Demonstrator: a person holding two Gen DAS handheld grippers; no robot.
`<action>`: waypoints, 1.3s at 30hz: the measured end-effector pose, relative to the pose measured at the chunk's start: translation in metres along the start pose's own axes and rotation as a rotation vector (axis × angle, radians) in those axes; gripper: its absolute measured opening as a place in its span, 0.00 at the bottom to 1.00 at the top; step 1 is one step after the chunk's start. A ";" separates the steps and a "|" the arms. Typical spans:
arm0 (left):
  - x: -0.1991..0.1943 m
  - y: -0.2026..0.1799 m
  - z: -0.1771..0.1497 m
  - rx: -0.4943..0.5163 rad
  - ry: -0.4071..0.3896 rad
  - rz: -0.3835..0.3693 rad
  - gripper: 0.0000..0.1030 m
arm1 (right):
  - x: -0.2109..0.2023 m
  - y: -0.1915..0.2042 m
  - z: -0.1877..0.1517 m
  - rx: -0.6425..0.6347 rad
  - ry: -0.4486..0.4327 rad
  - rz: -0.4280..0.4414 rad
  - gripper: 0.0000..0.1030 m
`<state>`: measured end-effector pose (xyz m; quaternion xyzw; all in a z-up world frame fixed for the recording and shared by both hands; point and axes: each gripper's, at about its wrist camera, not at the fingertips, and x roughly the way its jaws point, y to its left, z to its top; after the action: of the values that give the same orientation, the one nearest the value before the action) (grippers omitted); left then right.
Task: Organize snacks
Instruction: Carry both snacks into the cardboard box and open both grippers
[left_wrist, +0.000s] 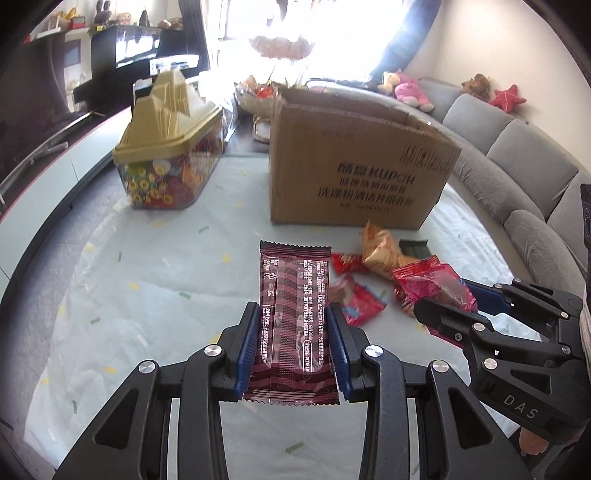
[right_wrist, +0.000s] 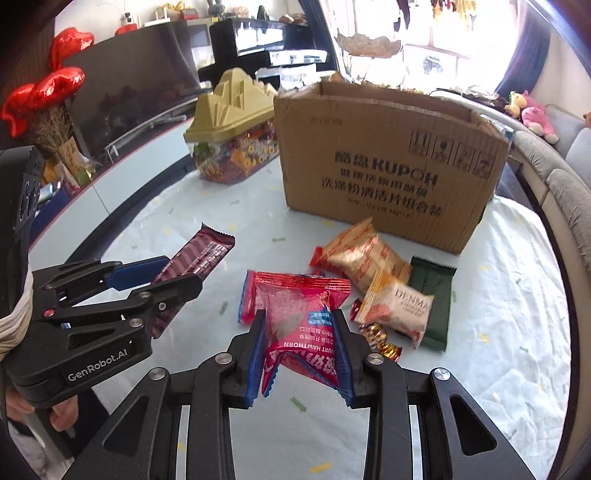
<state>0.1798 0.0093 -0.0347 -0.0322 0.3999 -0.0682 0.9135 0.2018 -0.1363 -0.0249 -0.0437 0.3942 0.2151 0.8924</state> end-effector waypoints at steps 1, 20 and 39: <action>-0.002 -0.001 0.005 0.003 -0.011 -0.004 0.35 | -0.003 -0.001 0.003 0.004 -0.012 -0.003 0.33; -0.013 -0.034 0.114 0.082 -0.177 -0.050 0.35 | -0.041 -0.051 0.086 0.114 -0.205 -0.102 0.33; 0.036 -0.053 0.201 0.120 -0.168 -0.049 0.35 | -0.012 -0.102 0.162 0.168 -0.200 -0.158 0.33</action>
<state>0.3469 -0.0477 0.0815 0.0074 0.3163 -0.1116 0.9421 0.3483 -0.1922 0.0859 0.0218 0.3152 0.1141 0.9419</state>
